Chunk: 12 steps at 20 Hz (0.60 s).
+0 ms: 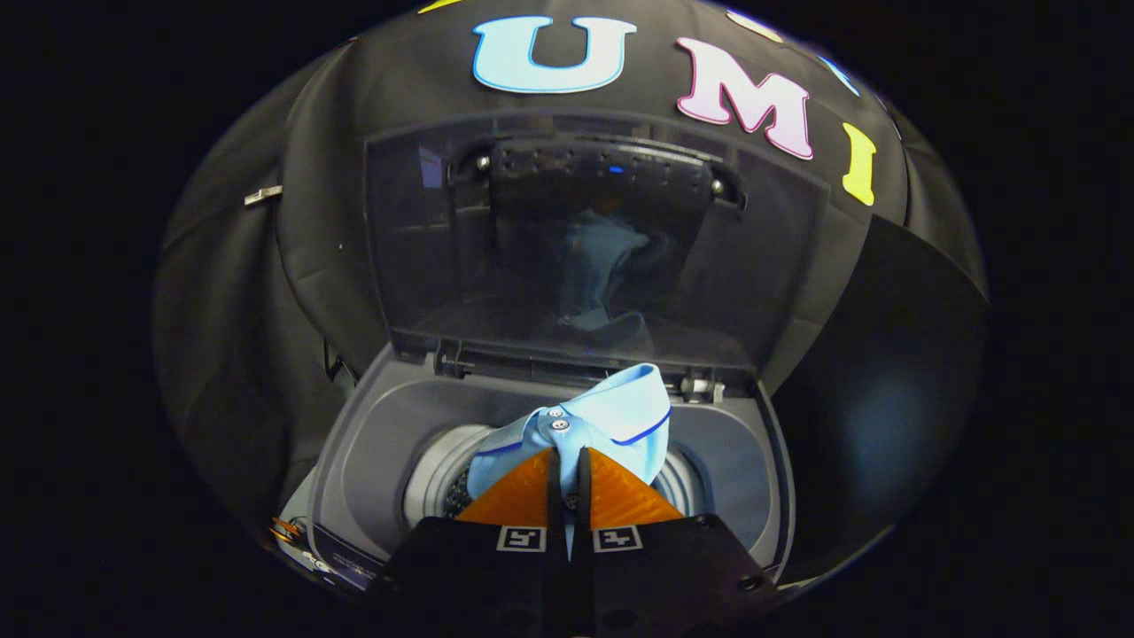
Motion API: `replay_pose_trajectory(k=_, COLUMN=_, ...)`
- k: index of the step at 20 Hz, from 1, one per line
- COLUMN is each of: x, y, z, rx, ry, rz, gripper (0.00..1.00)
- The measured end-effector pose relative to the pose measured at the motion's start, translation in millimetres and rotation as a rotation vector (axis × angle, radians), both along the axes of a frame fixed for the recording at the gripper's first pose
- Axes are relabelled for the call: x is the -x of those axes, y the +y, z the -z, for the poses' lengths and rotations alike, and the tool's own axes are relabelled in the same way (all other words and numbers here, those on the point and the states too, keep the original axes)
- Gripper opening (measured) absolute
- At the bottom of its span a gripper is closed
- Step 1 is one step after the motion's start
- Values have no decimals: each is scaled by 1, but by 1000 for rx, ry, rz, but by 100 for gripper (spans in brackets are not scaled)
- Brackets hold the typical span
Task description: Put the clothes into the washing machine and then close the washing machine lid.
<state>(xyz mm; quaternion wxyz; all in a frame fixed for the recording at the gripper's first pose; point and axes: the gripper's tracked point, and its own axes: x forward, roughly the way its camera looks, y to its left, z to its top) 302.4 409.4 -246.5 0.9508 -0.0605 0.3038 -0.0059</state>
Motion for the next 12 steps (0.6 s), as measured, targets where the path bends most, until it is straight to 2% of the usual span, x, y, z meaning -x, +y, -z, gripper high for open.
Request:
replay_pose_trajectory(k=8, x=7, y=-3, z=74, rx=22, ry=140, rz=-2, gripper=5)
replay_pose_trajectory(k=12, x=14, y=-2, z=82, rx=9, ry=201, rz=10, gripper=5)
